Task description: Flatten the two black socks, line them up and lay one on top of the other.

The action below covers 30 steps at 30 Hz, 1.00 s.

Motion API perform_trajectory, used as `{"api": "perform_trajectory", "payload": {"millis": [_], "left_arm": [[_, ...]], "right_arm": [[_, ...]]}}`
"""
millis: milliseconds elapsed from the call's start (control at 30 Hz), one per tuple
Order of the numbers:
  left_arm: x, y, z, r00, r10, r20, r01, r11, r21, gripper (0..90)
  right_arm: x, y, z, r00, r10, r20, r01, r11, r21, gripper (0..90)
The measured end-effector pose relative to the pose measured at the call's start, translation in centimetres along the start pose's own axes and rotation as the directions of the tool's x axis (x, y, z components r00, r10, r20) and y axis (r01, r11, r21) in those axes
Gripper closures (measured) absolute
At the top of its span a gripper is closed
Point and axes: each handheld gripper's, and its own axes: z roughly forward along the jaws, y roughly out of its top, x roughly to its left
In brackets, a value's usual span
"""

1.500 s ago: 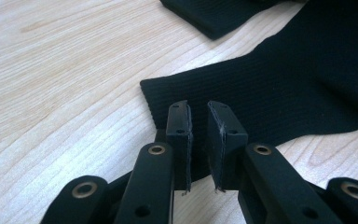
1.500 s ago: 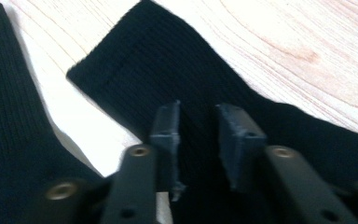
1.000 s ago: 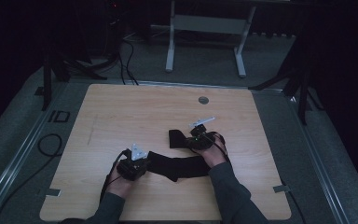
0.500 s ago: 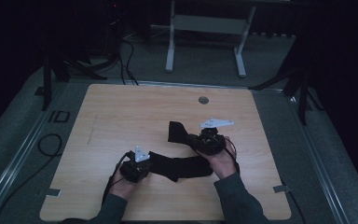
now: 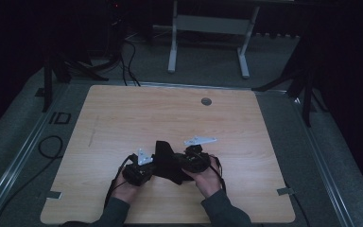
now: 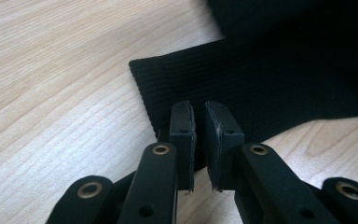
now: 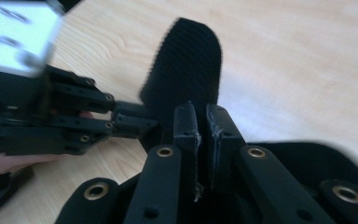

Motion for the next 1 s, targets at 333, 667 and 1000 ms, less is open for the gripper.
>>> {"api": "perform_trajectory", "payload": {"millis": [333,667,1000], "left_arm": [[0.9,0.1,-1.0,0.9990,-0.044,0.010,0.044,0.9986,-0.029,82.3],[2.9,-0.2,-2.6,0.9901,-0.139,-0.021,0.136,0.9869,-0.086,83.7],[2.9,-0.1,-2.6,0.9900,-0.139,-0.022,0.137,0.9867,-0.087,83.7]], "right_arm": [[0.0,-1.4,2.5,0.9975,0.069,-0.012,-0.069,0.996,0.048,83.2],[0.5,-2.0,3.2,0.9958,0.070,-0.058,-0.067,0.996,0.054,83.0],[0.9,-2.2,2.5,0.9908,0.055,-0.124,-0.052,0.998,0.023,82.5]]}}
